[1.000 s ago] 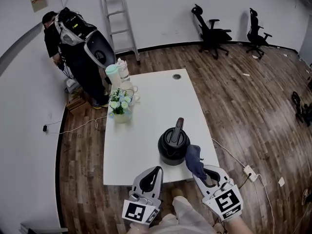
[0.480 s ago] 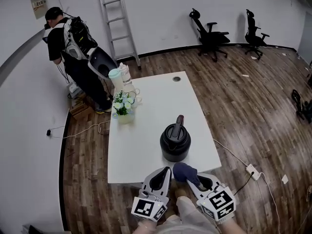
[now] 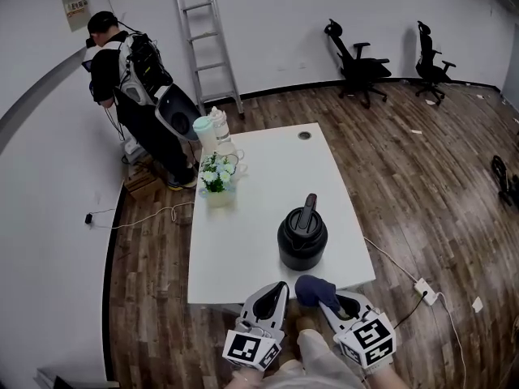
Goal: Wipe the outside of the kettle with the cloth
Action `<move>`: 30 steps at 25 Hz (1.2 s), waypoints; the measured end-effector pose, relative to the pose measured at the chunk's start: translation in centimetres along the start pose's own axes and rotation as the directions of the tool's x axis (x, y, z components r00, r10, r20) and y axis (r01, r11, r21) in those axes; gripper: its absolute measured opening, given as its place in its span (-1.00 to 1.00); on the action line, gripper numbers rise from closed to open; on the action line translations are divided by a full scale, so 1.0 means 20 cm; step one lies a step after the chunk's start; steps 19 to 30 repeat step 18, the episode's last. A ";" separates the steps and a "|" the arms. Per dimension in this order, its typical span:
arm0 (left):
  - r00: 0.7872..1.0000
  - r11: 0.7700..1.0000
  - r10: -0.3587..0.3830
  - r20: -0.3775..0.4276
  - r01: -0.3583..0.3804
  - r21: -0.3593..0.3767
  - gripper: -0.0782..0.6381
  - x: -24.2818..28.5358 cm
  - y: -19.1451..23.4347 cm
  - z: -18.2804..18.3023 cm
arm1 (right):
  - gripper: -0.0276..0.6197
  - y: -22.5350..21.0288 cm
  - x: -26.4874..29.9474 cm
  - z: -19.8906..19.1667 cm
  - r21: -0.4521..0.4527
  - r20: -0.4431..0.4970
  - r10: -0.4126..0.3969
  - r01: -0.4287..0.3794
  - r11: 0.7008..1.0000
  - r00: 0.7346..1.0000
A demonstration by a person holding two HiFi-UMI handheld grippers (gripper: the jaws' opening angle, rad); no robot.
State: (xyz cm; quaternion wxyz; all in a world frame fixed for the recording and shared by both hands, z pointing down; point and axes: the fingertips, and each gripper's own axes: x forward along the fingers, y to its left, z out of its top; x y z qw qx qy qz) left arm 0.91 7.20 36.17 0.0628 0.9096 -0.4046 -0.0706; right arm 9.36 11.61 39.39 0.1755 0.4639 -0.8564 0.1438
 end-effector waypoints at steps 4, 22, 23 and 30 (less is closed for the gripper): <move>1.000 1.000 0.009 -0.004 -0.009 -0.004 -0.76 -0.02 0.02 -0.01 | -0.72 0.01 0.02 -0.01 0.008 0.004 -0.004 0.004 1.000 1.000; 1.000 0.999 0.008 0.018 -0.008 -0.031 -0.76 0.02 0.08 0.01 | -0.72 -0.01 0.08 0.08 -0.026 0.019 -0.002 0.003 1.000 1.000; 1.000 0.999 0.008 0.018 -0.008 -0.031 -0.76 0.02 0.08 0.01 | -0.72 -0.01 0.08 0.08 -0.026 0.019 -0.002 0.003 1.000 1.000; 1.000 0.999 0.008 0.018 -0.008 -0.031 -0.76 0.02 0.08 0.01 | -0.72 -0.01 0.08 0.08 -0.026 0.019 -0.002 0.003 1.000 1.000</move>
